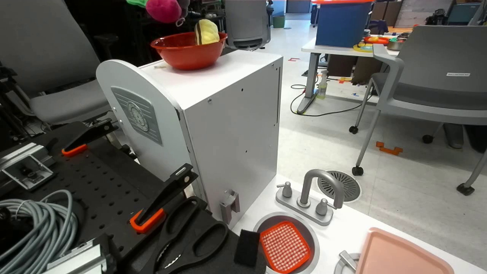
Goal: Remove the tulip plush toy from the bowl and put it in the sink.
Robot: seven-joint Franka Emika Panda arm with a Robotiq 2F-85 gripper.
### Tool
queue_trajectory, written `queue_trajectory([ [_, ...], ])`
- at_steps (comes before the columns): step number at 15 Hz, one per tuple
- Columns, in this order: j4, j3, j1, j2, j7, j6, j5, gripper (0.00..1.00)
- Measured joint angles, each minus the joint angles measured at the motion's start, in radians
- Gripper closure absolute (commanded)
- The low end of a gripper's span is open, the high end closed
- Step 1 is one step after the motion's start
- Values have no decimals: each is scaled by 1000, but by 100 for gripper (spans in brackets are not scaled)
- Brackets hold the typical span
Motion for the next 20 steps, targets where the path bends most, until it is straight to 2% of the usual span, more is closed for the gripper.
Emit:
queue_trajectory([
  [5,-28,-2,-1,-33,90,0,0,99],
  [10,-124,-20,-19,-123,225,8,3,99],
  [15,-253,-34,-63,-241,318,60,4,99],
  [20,-339,-54,-127,-331,329,74,4,99],
])
